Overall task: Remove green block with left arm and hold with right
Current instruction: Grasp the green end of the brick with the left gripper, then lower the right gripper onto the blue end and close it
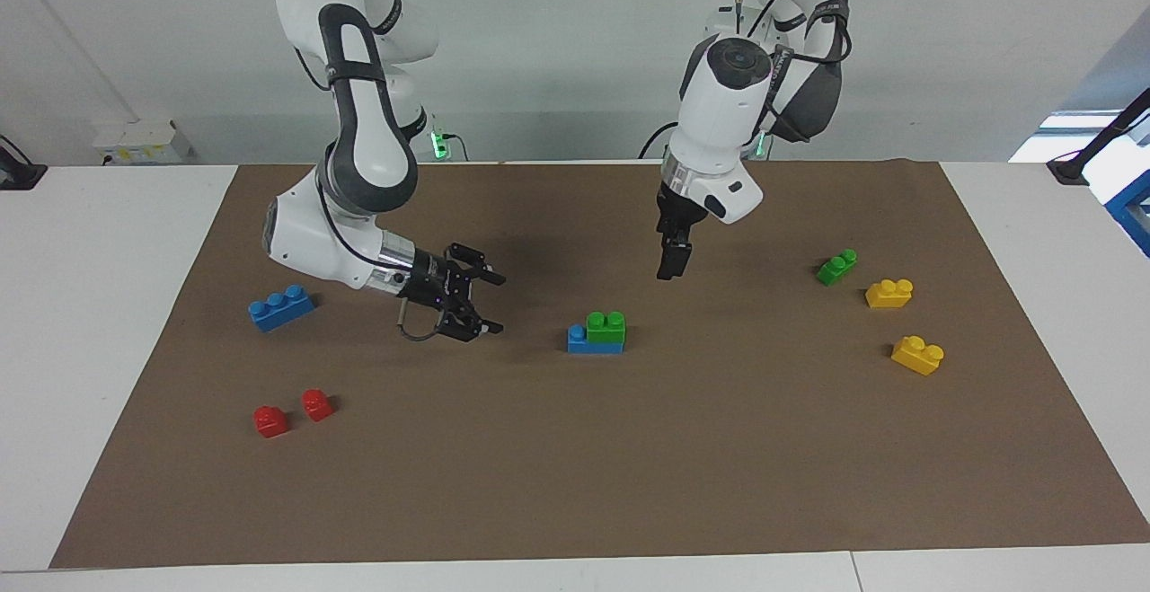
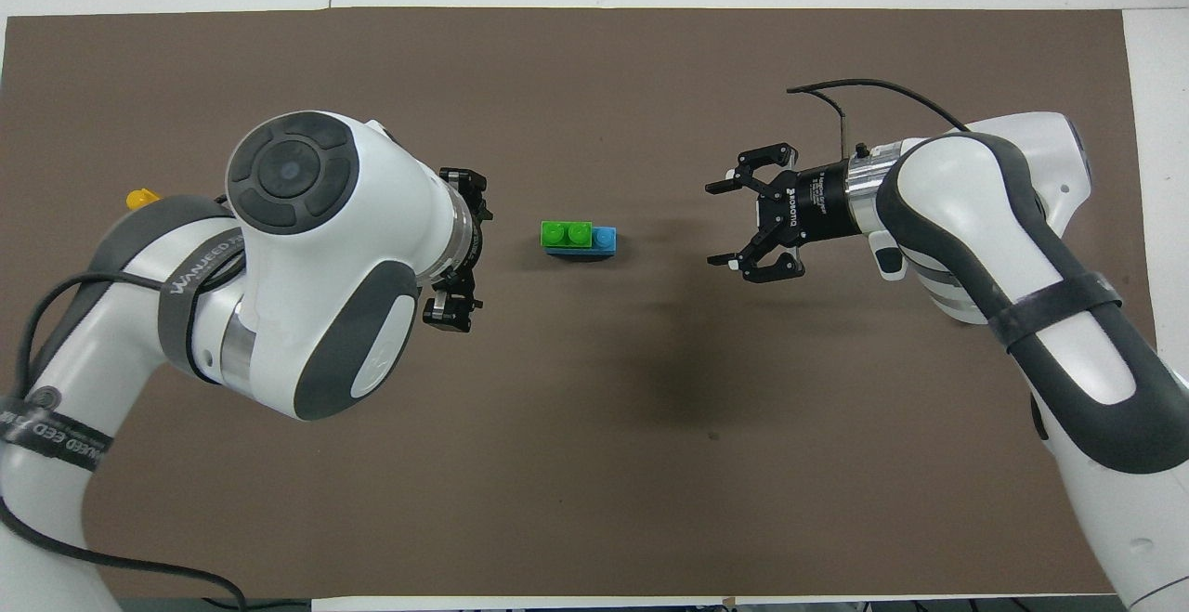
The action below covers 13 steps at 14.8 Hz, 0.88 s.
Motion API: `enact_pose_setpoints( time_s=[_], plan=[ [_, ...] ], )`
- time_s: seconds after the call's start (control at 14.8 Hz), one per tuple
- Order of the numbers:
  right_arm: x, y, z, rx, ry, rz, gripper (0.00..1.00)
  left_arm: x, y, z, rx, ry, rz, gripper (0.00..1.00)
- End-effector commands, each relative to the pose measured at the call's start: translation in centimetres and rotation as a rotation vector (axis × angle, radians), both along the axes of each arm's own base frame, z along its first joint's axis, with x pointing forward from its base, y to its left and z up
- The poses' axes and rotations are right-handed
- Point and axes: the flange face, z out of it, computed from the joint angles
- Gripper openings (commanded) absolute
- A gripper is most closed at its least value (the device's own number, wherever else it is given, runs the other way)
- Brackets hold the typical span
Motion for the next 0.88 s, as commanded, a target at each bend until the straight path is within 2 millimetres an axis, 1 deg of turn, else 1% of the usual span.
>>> enact_pose_setpoints(
  time_s=[0.0,0.07,0.2,0.34,0.4,0.54,0.67,0.81],
  plan=[
    [0.4,2.8,-0.5,-0.002,-0.025,-0.005,0.91,1.4,-2.7,-1.5,-0.012,0.01,0.037,1.0],
    [0.4,3.4,-0.7,-0.012,-0.031,-0.006,0.91,1.7,-2.8,-1.6,-0.015,0.006,0.047,1.0],
    [0.1,4.8,-1.6,-0.028,-0.035,0.0,0.91,2.2,-3.3,-2.8,-0.011,0.011,0.064,1.0],
    [-0.1,6.4,-2.7,-0.05,-0.043,0.003,0.91,2.6,-4.4,-4.7,0.022,-0.005,0.087,1.0],
    [-0.1,6.6,-3.2,-0.063,-0.048,-0.005,0.91,3.2,-4.7,-5.6,0.033,-0.004,0.108,1.0],
    [-0.5,8.3,-3.9,-0.079,-0.063,0.014,0.91,3.9,-5.0,-6.2,0.034,-0.006,0.111,1.0],
    [-0.6,8.8,-4.9,-0.092,-0.064,0.017,0.91,4.1,-5.2,-6.5,0.029,-0.012,0.135,1.0],
    [-0.7,9.5,-5.4,-0.099,-0.078,0.033,0.91,4.3,-5.3,-6.4,0.015,-0.032,0.149,1.0]
  ],
)
